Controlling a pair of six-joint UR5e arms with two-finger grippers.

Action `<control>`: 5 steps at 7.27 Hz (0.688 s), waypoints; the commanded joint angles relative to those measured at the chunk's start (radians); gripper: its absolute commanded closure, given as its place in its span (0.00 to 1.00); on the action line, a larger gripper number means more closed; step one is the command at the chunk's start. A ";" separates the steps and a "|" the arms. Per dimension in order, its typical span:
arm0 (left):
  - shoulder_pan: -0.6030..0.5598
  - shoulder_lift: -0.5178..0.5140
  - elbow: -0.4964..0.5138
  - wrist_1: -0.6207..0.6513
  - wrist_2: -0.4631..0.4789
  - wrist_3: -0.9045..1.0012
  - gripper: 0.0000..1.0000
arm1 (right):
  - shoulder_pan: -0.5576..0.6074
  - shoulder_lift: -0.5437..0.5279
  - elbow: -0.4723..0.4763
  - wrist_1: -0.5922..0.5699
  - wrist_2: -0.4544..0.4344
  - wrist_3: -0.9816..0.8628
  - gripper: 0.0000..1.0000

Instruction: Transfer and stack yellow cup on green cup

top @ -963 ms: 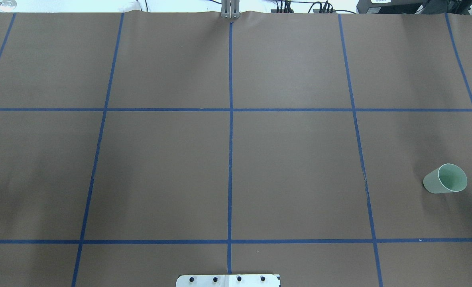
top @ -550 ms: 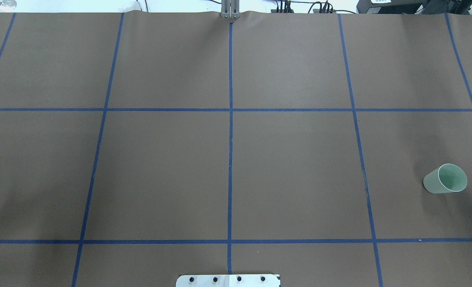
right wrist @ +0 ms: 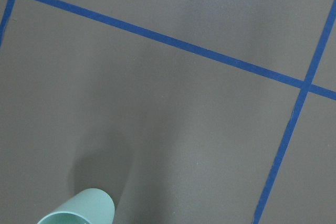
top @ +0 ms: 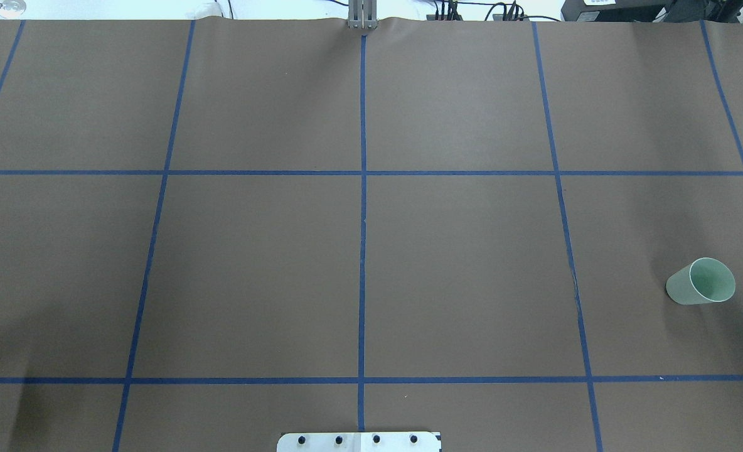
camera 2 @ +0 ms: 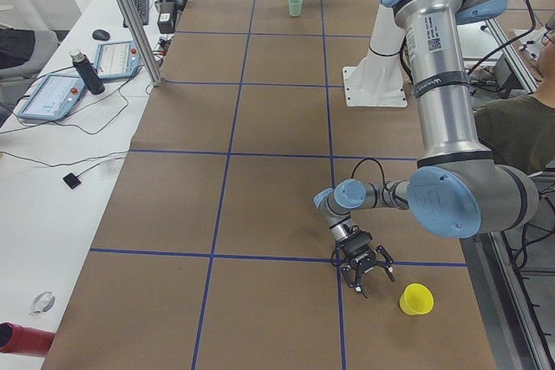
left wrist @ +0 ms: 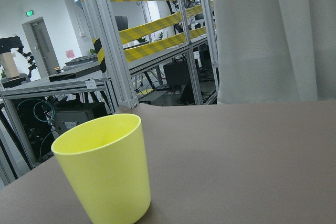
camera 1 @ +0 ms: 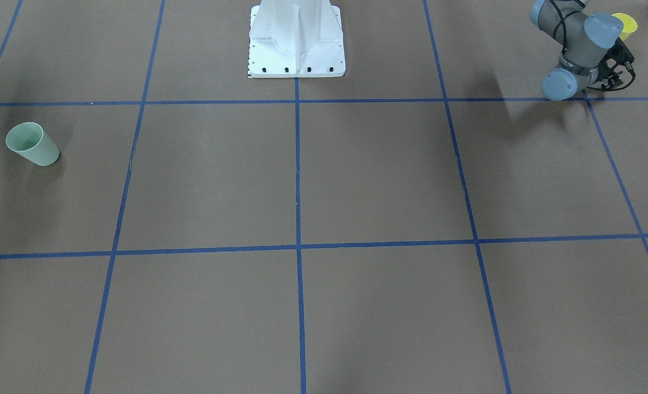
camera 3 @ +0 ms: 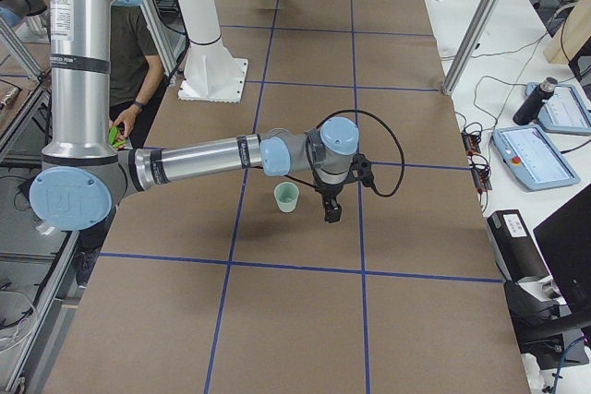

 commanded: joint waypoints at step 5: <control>0.136 0.034 -0.014 -0.027 -0.141 -0.185 0.00 | -0.008 -0.001 -0.007 0.002 -0.001 0.000 0.00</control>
